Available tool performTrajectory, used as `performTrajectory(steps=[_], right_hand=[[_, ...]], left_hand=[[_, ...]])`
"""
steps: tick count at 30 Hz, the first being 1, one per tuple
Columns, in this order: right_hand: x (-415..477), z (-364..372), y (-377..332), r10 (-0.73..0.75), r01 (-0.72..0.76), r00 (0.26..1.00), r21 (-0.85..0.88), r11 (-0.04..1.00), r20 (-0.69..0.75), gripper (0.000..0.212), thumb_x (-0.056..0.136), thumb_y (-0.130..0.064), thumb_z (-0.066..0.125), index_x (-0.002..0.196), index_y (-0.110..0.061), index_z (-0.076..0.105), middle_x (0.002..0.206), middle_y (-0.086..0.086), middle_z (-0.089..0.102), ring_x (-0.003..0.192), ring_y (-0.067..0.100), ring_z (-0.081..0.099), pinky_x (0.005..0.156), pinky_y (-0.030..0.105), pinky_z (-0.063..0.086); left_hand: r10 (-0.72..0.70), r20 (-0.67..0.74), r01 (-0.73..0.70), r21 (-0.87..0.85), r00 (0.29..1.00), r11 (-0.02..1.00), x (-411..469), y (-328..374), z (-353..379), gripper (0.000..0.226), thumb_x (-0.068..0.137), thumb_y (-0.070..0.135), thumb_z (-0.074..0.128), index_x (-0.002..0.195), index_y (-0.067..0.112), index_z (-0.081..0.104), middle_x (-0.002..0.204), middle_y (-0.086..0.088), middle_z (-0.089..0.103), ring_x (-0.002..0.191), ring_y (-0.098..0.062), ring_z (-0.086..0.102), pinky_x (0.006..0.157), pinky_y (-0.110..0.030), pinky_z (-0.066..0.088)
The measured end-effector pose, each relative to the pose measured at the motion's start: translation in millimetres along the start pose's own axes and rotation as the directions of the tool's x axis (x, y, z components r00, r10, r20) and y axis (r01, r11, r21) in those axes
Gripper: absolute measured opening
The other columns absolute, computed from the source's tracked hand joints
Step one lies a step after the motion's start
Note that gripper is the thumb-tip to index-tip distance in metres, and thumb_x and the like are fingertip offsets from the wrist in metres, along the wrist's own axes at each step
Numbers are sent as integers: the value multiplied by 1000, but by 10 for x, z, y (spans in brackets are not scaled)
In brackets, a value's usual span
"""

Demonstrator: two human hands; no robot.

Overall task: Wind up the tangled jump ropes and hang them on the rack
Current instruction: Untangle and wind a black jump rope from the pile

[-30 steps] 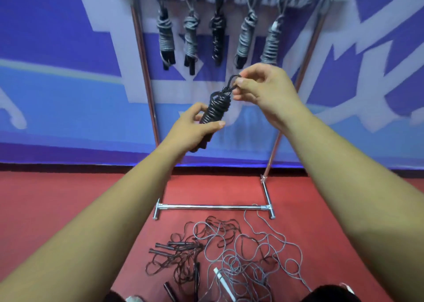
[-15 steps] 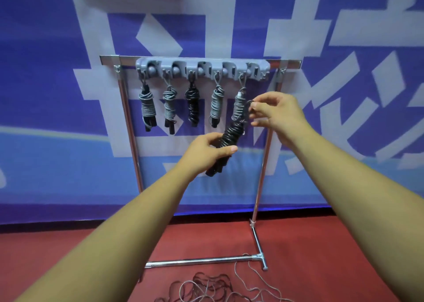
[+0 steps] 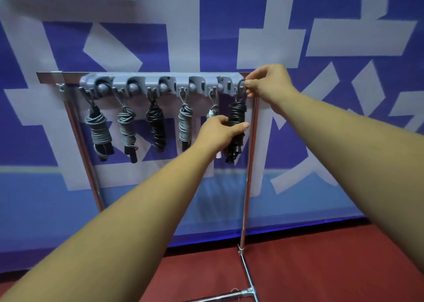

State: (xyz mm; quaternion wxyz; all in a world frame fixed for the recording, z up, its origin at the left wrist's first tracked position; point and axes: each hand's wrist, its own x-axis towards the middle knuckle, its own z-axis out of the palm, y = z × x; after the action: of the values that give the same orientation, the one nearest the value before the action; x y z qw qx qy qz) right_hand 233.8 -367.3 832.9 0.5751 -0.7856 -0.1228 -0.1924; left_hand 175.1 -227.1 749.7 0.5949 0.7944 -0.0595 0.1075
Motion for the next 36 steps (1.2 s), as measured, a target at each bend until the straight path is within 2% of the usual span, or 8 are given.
performTrajectory(steps=[2, 11, 14, 16, 19, 24, 29, 36], right_hand=[[117, 24, 110, 31, -31, 999, -12, 999, -12, 15, 89, 4, 66, 76, -4, 65, 67, 10, 63, 54, 15, 61, 58, 24, 54], [391, 141, 246, 147, -140, 986, 101, 985, -76, 23, 89, 11, 60, 72, -4, 63, 70, 13, 62, 52, 19, 58, 51, 24, 55], [374, 188, 290, 177, -173, 982, 67, 983, -62, 25, 90, 10, 59, 70, -5, 62, 74, 13, 63, 61, 24, 61, 53, 25, 57], [320, 235, 353, 180, -178, 983, 58, 982, -43, 24, 91, 7, 59, 72, -7, 61, 78, 15, 63, 63, 23, 60, 54, 25, 56], [219, 253, 475, 124, -130, 990, -102, 986, -62, 16, 92, 3, 55, 81, 2, 66, 80, 18, 64, 63, 21, 61, 61, 28, 57], [-301, 208, 783, 31, -57, 998, -557, 829, -55, 33, 89, -24, 56, 105, 5, 59, 110, 23, 61, 101, 37, 57, 79, 37, 46], [-1162, 498, 1430, 147, -77, 988, -690, 720, 43, 51, 91, -38, 57, 125, -2, 45, 130, 20, 43, 121, 40, 42, 99, 47, 38], [-2449, 1351, 2527, 425, -153, 874, -696, 702, 235, 52, 91, -40, 57, 127, -3, 49, 131, 20, 44, 124, 40, 44, 103, 49, 39]], left_hand=[[-13, -4, 13, 18, 1000, 1000, 123, -66, 22, 29, 83, 38, 80, 92, 12, 71, 83, -1, 76, 59, -7, 65, 55, -21, 44], [-54, 14, 54, -20, 998, 998, 480, -164, 93, 26, 83, 40, 80, 88, 16, 72, 83, -2, 77, 73, -16, 73, 68, -32, 59], [-101, 16, 100, 42, 995, 994, 518, -219, 86, 30, 82, 40, 81, 91, 13, 73, 86, -5, 77, 79, -25, 74, 67, -45, 59], [-134, 13, 133, 81, 991, 988, 520, -292, 88, 30, 83, 38, 80, 92, 11, 71, 82, -3, 74, 72, -25, 70, 60, -41, 57], [-127, -10, 127, 168, 992, 978, 477, -408, 56, 27, 84, 35, 77, 88, 12, 64, 69, -2, 61, 64, -26, 61, 53, -31, 43], [-110, 13, 106, 160, 994, 981, 158, -705, -99, 23, 88, 27, 71, 96, 6, 72, 76, -2, 66, 72, -18, 63, 81, -39, 55], [-252, 22, 202, 534, 967, 821, -306, -1340, -359, 24, 91, 34, 64, 102, 13, 68, 101, -5, 71, 97, -24, 65, 85, -33, 50], [-468, -24, 351, 694, 883, 628, -1220, -2659, -661, 29, 92, 34, 61, 108, 10, 69, 107, -13, 71, 106, -29, 64, 86, -32, 46]])
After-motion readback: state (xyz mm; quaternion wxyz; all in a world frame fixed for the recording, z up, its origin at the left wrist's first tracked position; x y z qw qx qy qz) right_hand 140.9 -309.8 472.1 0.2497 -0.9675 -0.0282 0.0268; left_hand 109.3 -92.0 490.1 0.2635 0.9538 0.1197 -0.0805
